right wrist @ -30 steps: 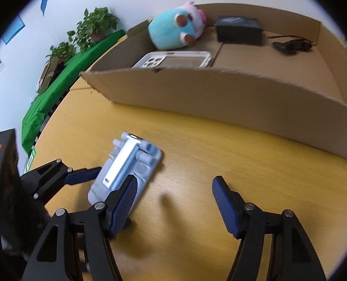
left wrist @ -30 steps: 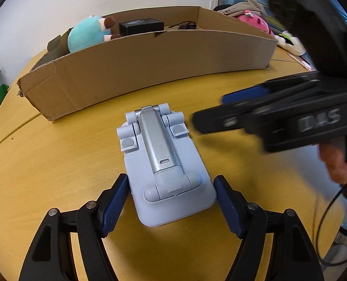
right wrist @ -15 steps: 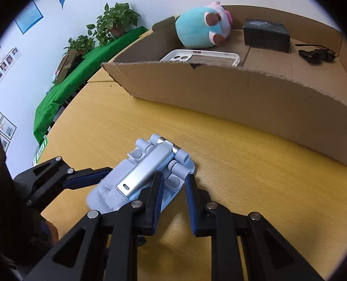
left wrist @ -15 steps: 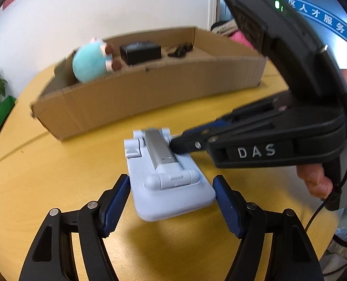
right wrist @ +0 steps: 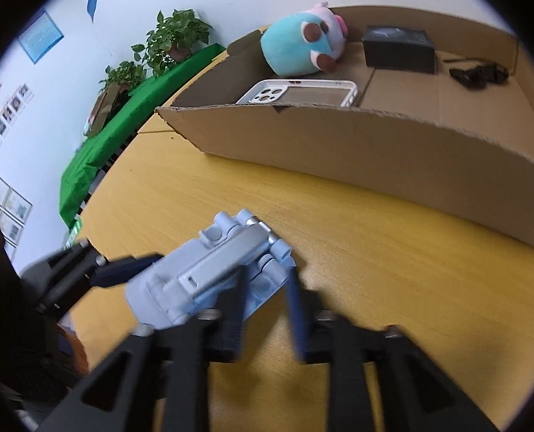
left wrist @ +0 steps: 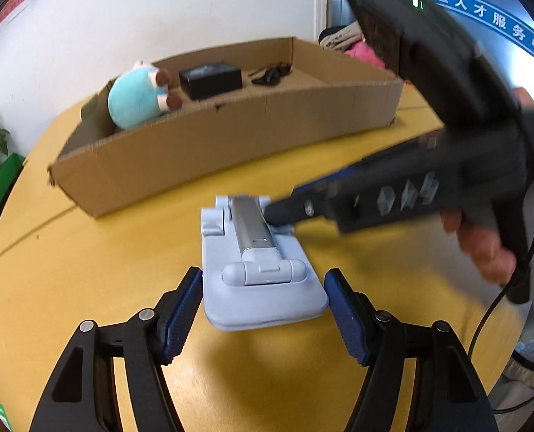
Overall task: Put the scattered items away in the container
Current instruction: 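Close the left gripper on the white phone stand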
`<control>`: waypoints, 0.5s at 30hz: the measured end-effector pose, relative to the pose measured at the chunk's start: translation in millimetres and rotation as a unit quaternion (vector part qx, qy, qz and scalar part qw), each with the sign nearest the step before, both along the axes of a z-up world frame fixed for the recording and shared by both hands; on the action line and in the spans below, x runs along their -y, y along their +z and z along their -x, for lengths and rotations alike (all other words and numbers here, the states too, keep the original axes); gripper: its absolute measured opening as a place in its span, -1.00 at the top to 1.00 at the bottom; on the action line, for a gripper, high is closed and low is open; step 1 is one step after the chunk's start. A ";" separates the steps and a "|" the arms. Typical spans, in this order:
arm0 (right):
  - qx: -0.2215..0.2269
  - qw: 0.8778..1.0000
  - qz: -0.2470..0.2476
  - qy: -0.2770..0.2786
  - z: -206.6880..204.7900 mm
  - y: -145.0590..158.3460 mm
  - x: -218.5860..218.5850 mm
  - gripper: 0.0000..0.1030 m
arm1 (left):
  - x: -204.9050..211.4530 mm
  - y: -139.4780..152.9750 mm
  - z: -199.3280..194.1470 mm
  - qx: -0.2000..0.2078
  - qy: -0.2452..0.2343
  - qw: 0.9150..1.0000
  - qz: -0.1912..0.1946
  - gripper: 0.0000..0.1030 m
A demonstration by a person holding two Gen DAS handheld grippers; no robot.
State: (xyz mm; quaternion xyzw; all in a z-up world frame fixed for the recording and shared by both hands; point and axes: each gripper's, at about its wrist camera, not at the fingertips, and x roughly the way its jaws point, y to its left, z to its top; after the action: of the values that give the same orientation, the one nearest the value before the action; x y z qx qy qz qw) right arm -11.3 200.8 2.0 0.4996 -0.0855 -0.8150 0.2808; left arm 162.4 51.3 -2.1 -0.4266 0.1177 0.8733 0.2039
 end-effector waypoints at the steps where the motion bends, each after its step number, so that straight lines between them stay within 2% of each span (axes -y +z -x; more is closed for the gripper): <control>1: 0.008 1.000 0.014 -0.002 1.7 -0.1 -1.1 0.16 | 0.6 -3.0 -0.7 0.004 0.002 1.000 0.001 -0.42; 4: 0.030 0.999 0.042 0.006 4.7 -0.8 4.2 0.16 | 0.4 -7.5 -5.3 0.007 0.007 1.000 0.004 -0.41; 7: 0.030 0.999 0.000 0.013 5.2 -4.2 18.7 0.05 | 0.5 -12.1 -4.5 0.013 0.012 1.000 0.006 -0.41; 11: 0.025 0.999 -0.019 0.002 7.7 -7.5 22.8 -0.03 | -0.9 -19.6 -8.1 0.021 0.012 1.000 0.009 -0.41; 15: 0.012 0.999 -0.027 0.028 7.3 -10.4 28.5 -0.12 | -0.3 -20.8 -10.8 0.024 0.008 1.000 -0.004 -0.40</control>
State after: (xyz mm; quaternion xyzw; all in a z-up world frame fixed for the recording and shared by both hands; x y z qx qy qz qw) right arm -18.6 172.3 -8.4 0.5192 -0.0526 -0.8026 0.2892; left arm 173.2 51.7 -22.9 -0.4479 0.1060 0.8645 0.2017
